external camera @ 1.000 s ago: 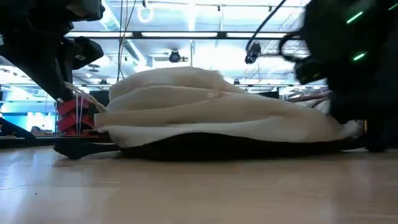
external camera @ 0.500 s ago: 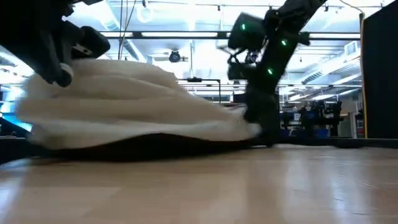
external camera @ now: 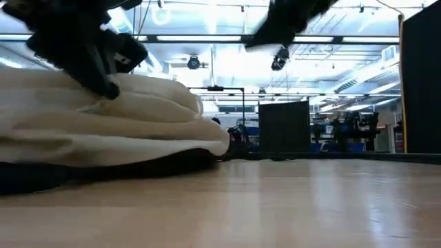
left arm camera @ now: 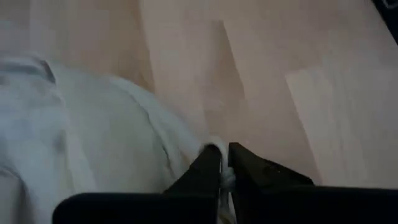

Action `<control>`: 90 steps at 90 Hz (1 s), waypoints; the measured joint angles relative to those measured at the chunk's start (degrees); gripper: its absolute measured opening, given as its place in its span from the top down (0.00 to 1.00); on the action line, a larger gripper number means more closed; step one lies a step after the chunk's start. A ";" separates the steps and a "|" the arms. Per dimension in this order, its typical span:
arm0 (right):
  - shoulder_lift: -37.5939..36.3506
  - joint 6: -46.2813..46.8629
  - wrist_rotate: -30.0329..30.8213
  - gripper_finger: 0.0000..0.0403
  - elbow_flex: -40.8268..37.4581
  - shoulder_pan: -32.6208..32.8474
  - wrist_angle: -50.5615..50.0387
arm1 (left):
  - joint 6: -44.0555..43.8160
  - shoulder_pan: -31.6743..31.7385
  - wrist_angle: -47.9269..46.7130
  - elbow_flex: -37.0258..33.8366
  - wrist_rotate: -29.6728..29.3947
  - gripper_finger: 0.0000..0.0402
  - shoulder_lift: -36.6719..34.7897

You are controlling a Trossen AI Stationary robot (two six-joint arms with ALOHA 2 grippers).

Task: Unpack backpack
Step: Close the white backpack

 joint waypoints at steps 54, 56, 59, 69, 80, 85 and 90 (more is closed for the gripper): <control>27.07 -18.51 13.58 0.53 4.79 15.66 26.47 | 12.13 2.00 -1.12 13.12 0.58 1.00 0.00; 27.53 -19.16 13.54 0.50 5.30 15.61 26.52 | 12.32 1.97 -1.49 13.56 0.58 1.00 0.00; 28.18 -19.89 13.55 0.47 5.84 15.63 26.38 | 12.78 1.97 -1.89 14.09 0.67 1.00 0.00; 29.29 -21.53 13.63 0.39 7.18 15.15 25.52 | 13.28 1.97 -2.88 15.34 0.74 1.00 0.00; 29.22 -22.00 14.41 0.39 7.34 14.32 25.70 | 13.47 1.97 -2.86 15.91 0.48 1.00 0.00; 29.22 -22.96 14.49 0.43 7.34 13.93 26.24 | 13.47 1.97 -2.84 15.95 0.49 1.00 0.00; 29.19 -23.37 14.29 0.48 7.34 13.42 26.24 | 13.50 1.95 -2.82 15.95 0.49 1.00 0.00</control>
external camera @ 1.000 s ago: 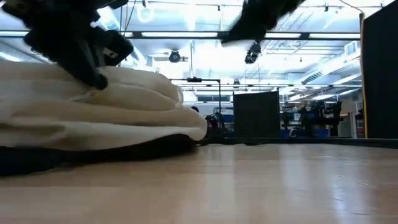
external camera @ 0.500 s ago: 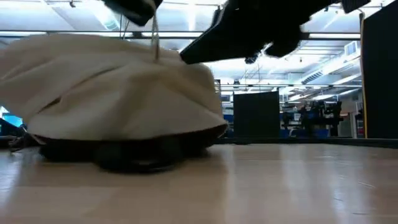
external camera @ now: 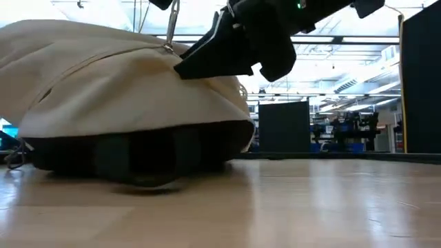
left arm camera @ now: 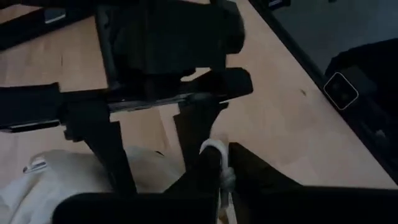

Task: Unpack backpack
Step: Close the white backpack

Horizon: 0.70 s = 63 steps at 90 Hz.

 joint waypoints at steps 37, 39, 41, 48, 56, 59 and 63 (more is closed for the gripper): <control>-0.10 0.79 -4.27 0.97 0.00 -2.85 -0.42 | -0.33 -0.42 0.44 0.07 -0.42 1.00 0.00; -0.14 1.04 -4.02 0.97 0.00 -2.91 -0.56 | -0.36 -0.46 0.42 0.07 -0.44 1.00 0.00; -0.14 1.16 -3.33 0.98 0.00 -2.91 -0.73 | -0.42 -0.55 0.31 0.07 -0.50 1.00 0.00; -0.72 1.14 1.55 0.99 -0.02 -2.52 -2.35 | -1.55 -1.15 -1.20 0.07 -0.71 1.00 0.00; -2.48 1.17 5.94 1.00 -0.04 -1.90 -5.79 | -3.77 -2.14 -4.35 0.11 -1.24 1.00 -0.02; -3.40 1.65 7.30 1.00 -0.04 -1.58 -7.53 | -5.26 -2.73 -5.82 0.14 -1.50 1.00 -0.02; -4.70 2.98 9.00 1.00 -0.04 -1.12 -10.71 | -7.28 -3.80 -7.72 0.20 -1.79 1.00 -0.04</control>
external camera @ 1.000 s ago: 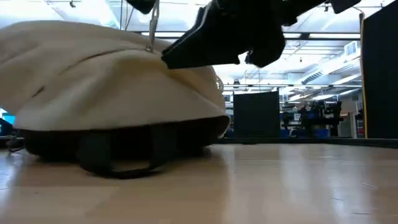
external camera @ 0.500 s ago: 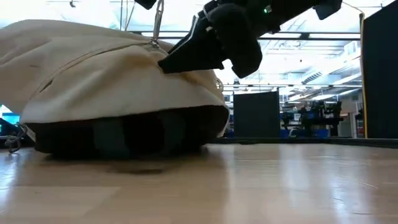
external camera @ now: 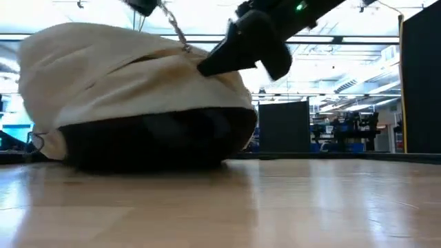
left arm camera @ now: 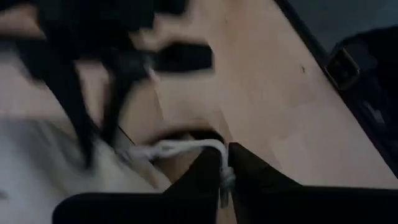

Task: Unpack backpack
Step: Close the white backpack

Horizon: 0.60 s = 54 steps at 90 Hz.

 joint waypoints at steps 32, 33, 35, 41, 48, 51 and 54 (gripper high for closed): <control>-7.99 14.72 6.60 1.00 0.15 2.89 -22.61 | -11.93 -5.21 -11.81 0.17 -5.99 1.00 -0.07; -8.09 14.96 6.90 1.00 0.15 3.03 -23.06 | -12.38 -5.23 -12.04 0.17 -5.98 1.00 -0.07; -8.33 15.51 7.53 1.00 0.15 3.24 -23.97 | -12.51 -5.30 -12.42 0.17 -5.75 1.00 -0.07; -9.24 18.03 13.45 1.00 -0.32 3.68 -31.14 | -12.82 -6.01 -13.56 0.05 -1.67 1.00 -0.14; -9.88 25.03 16.82 1.00 -0.05 3.73 -36.81 | -12.66 -6.84 -11.54 -0.11 0.54 1.00 0.18; -10.47 28.59 17.38 1.00 -0.12 3.75 -40.99 | -12.29 -6.91 -9.63 -0.55 0.14 1.00 0.36; -10.87 31.84 17.28 1.00 -0.20 3.72 -43.40 | -11.76 -6.82 -7.35 -1.21 -0.12 1.00 0.59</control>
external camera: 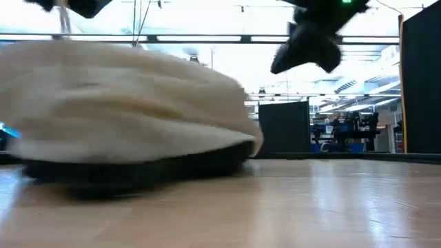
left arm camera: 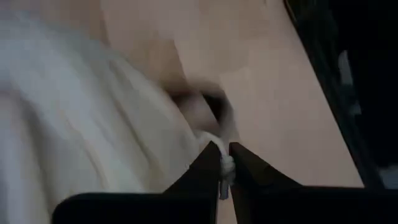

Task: Unpack backpack
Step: Close the white backpack

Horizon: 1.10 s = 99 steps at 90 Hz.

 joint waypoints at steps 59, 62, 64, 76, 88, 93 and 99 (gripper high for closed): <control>2.43 -23.00 -30.23 0.76 0.23 2.41 42.20 | 15.91 7.99 -0.22 8.13 -2.85 1.00 0.74; 3.55 -23.61 -30.57 0.71 0.22 2.32 43.13 | 16.37 8.25 -0.71 8.88 -2.80 1.00 0.74; 4.29 -24.10 -30.85 0.68 0.22 2.19 43.92 | 16.91 8.30 -0.97 9.34 -2.78 1.00 0.74; 8.86 -26.51 -30.30 0.48 0.11 1.52 47.85 | 18.74 8.79 -1.32 11.45 -2.83 1.00 0.74; 11.70 -28.47 -29.38 0.32 1.59 0.73 51.40 | 19.32 9.54 -2.04 13.12 -2.78 1.00 0.76; 12.43 -29.19 -29.33 0.28 2.70 0.21 51.24 | 20.22 9.85 -2.01 13.73 -2.77 1.00 0.76; 12.89 -30.69 -29.33 0.25 3.86 -0.60 50.99 | 20.61 10.15 -2.00 14.44 -2.75 1.00 0.76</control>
